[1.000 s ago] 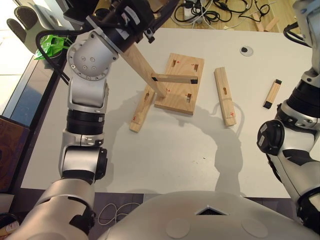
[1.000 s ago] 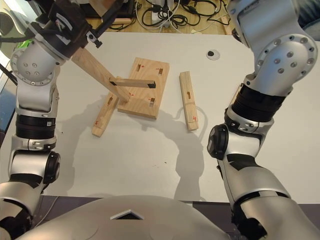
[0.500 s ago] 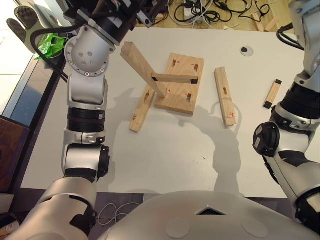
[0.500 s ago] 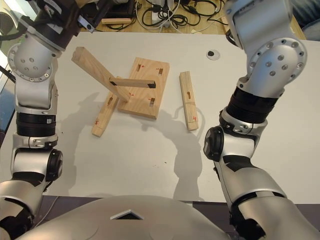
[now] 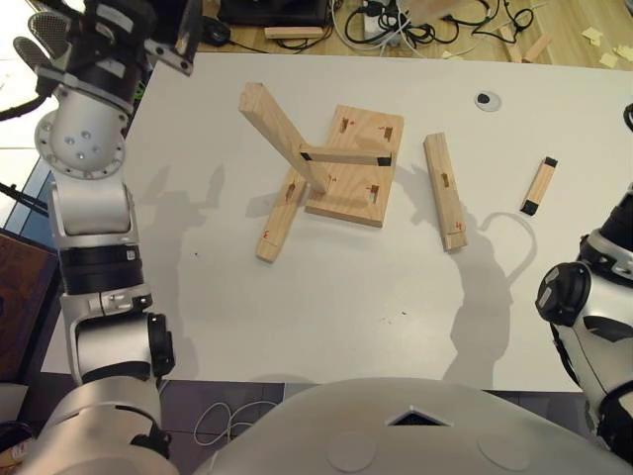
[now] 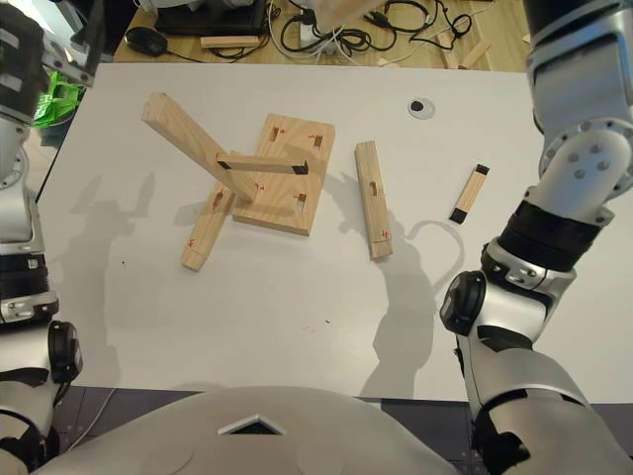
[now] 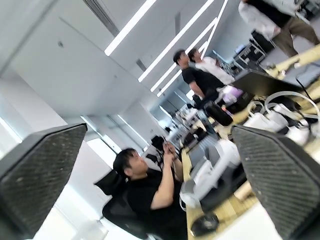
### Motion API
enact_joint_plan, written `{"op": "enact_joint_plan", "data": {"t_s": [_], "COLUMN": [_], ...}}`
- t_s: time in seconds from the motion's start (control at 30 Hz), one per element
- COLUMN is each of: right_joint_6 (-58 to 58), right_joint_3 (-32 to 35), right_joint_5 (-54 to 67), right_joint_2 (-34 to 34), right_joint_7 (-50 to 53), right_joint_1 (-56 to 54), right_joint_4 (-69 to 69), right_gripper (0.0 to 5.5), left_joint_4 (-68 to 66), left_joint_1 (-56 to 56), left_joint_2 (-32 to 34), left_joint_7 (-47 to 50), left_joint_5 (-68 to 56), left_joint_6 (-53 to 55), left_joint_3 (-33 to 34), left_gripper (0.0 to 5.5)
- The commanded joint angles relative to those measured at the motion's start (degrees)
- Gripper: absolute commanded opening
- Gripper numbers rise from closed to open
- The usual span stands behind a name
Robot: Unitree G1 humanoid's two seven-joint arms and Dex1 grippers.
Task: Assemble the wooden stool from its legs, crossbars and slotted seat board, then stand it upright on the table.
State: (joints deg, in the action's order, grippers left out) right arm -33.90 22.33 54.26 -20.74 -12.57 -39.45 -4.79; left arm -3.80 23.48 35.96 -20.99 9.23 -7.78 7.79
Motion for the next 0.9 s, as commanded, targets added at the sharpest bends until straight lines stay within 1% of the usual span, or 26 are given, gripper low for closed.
{"op": "enact_joint_plan", "data": {"t_s": [0.03,0.1,0.13,0.3,0.37,0.57,0.73,0.9], "right_joint_6": [0.0,-0.7,-1.2,-2.8,-2.9,-4.0,-4.5,-4.1], "right_joint_3": [-0.8,-1.4,-1.7,-1.5,-1.9,-2.4,-1.9,-2.0], "right_joint_5": [-3.3,-3.6,-3.6,-2.9,-3.0,-2.4,-1.5,-1.2], "right_joint_2": [0.7,1.5,1.8,2.9,3.4,5.2,5.3,5.6], "right_joint_7": [2.4,3.1,3.3,4.6,4.9,5.5,5.8,5.8], "right_joint_1": [5.7,8.6,10.0,14.0,14.4,15.8,14.7,14.7], "right_joint_4": [-1.5,-3.0,-3.8,-6.5,-6.6,-7.2,-6.7,-6.5], "right_gripper": [1.0,1.0,1.0,1.0,1.0,1.0,1.0,1.0], "left_joint_4": [8.6,13.6,15.4,18.6,18.6,19.3,19.9,19.1], "left_joint_1": [-11.7,-17.1,-18.6,-20.2,-19.8,-18.7,-19.7,-18.5], "left_joint_2": [2.3,3.8,4.1,3.7,2.5,-4.2,-4.9,-7.7], "left_joint_7": [-13.7,-18.6,-19.3,-18.8,-18.0,-17.3,-19.1,-17.2], "left_joint_5": [-4.2,-5.1,-4.6,-1.1,-0.1,-0.8,-2.3,-3.0], "left_joint_6": [13.0,18.1,20.6,27.6,29.1,33.2,37.5,39.6], "left_joint_3": [-7.4,-10.2,-11.1,-13.8,-15.4,-21.5,-23.8,-24.8], "left_gripper": [5.4,5.4,5.4,5.4,5.4,5.4,5.4,5.4]}}
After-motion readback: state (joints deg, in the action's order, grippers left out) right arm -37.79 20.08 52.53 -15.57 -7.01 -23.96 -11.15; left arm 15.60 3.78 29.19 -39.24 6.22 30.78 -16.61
